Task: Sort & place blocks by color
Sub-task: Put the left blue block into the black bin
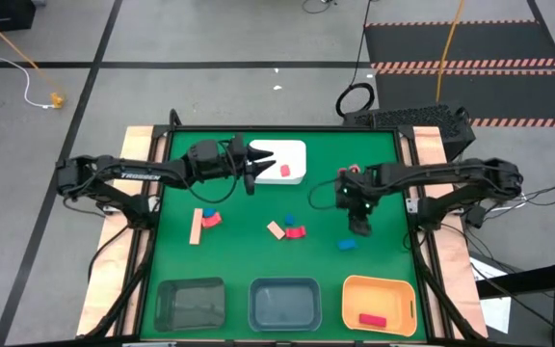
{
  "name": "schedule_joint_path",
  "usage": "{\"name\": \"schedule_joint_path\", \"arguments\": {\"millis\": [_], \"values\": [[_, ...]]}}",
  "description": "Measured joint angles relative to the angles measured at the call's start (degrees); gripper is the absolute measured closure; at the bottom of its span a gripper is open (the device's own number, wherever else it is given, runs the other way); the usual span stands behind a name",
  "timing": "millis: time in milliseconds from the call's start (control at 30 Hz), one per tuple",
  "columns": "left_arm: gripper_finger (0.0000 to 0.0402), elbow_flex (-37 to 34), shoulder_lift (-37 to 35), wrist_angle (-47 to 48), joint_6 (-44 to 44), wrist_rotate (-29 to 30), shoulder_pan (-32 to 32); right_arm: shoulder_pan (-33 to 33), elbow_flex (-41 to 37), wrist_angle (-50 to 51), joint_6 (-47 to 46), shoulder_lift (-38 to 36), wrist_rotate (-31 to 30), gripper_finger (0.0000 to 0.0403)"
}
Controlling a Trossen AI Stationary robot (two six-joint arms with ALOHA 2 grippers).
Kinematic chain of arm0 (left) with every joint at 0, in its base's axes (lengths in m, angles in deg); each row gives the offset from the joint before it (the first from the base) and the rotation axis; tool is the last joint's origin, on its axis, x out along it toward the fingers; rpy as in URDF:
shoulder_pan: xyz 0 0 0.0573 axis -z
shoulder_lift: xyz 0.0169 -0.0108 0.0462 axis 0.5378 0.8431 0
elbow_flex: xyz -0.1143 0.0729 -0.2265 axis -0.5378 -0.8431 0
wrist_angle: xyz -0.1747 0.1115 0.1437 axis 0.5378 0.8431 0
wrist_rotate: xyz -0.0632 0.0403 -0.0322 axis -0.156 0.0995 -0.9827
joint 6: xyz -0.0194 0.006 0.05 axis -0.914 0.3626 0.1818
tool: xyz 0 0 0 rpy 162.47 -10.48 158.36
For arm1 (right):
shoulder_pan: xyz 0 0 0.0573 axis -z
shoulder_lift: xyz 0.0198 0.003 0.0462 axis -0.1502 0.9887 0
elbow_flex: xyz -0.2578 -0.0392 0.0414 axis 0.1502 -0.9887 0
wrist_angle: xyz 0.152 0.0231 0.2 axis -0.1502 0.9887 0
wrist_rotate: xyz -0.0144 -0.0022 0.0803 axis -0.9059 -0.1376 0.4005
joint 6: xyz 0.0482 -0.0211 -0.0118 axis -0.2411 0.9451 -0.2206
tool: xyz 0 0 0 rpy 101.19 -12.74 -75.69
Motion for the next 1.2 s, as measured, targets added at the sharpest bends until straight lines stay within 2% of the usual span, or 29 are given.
{"name": "schedule_joint_path", "arguments": {"millis": [133,233,367,567,800,1067,1200], "values": [[0.0273,0.0,-0.4,0.3,-0.7,0.0,0.7,-4.7,-1.2,-2.5,10.1,0.0,-0.1,0.0198],[0.0273,0.0,-0.4,1.7,-1.2,0.1,1.7,-8.0,-3.9,-7.5,12.4,0.0,-0.1,0.0198],[0.0273,0.0,-0.4,1.7,-1.2,0.5,3.7,-10.6,-6.0,-12.4,9.7,0.0,-0.1,0.0198],[0.0273,0.0,-0.4,2.1,-1.5,4.1,6.3,-13.4,-10.6,-19.2,8.3,0.0,-0.3,0.0198],[0.0273,0.0,-0.4,2.3,-1.5,8.4,8.6,-16.8,-15.6,-26.1,5.3,0.0,-10.8,0.0198],[0.0273,0.0,-0.4,3.1,-1.5,10.2,10.6,-20.5,-19.3,-31.1,2.4,-0.1,-13.1,0.0198],[0.0273,0.0,-0.4,3.1,-1.5,10.2,11.0,-22.0,-19.7,-31.2,-0.7,-0.1,-16.4,0.0216]]}}
